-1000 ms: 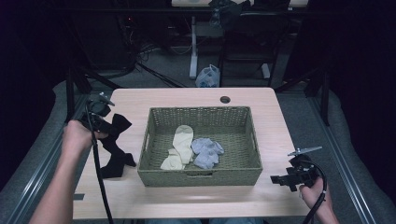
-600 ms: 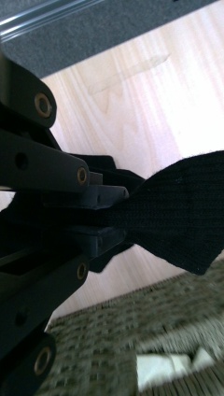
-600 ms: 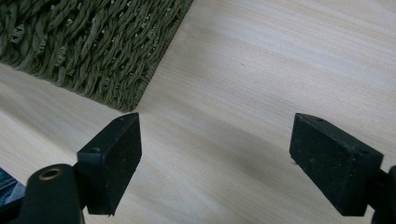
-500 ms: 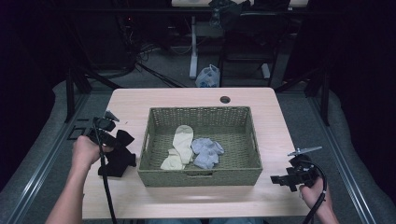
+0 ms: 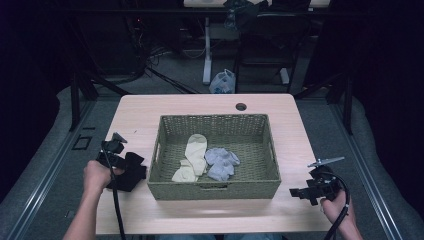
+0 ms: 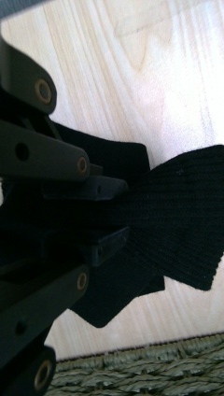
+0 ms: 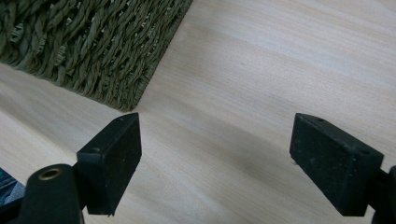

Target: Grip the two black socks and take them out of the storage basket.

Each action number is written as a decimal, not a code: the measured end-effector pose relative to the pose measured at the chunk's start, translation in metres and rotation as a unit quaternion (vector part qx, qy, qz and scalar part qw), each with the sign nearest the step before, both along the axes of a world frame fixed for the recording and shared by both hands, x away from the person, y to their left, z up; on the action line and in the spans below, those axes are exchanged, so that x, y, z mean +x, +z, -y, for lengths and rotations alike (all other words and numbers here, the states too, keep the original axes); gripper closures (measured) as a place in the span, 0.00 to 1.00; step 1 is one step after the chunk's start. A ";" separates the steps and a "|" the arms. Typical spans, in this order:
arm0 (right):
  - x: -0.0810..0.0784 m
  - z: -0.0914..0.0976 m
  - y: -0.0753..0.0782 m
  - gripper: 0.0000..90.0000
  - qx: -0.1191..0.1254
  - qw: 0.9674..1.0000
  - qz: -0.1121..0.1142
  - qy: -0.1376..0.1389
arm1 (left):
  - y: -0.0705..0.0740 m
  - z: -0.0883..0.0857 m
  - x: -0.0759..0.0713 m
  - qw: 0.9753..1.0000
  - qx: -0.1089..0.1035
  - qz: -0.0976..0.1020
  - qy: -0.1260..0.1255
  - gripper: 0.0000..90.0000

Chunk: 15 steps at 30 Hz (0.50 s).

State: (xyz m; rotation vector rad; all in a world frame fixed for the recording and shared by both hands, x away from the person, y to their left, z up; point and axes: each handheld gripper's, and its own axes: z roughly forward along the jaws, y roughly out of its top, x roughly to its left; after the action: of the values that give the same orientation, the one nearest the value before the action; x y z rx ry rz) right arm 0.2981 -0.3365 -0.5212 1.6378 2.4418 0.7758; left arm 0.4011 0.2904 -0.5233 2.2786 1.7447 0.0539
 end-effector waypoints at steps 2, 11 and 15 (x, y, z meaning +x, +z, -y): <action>0.000 0.001 0.000 0.18 0.000 1.000 0.000 -0.002 | 0.000 -0.001 -0.001 1.000 -0.005 0.003 0.007 0.63; 0.000 0.000 0.000 0.18 0.000 1.000 -0.001 -0.001 | 0.029 -0.001 -0.025 0.999 -0.002 0.039 0.000 0.16; 0.000 -0.001 0.000 0.18 0.001 1.000 0.000 -0.001 | 0.039 0.002 -0.035 0.999 0.002 0.052 -0.006 0.11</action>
State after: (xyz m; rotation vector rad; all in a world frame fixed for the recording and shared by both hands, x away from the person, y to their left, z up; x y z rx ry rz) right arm 0.2980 -0.3360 -0.5212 1.6410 2.4393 0.7776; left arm 0.3664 0.2882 -0.4847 2.2455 1.6808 0.1716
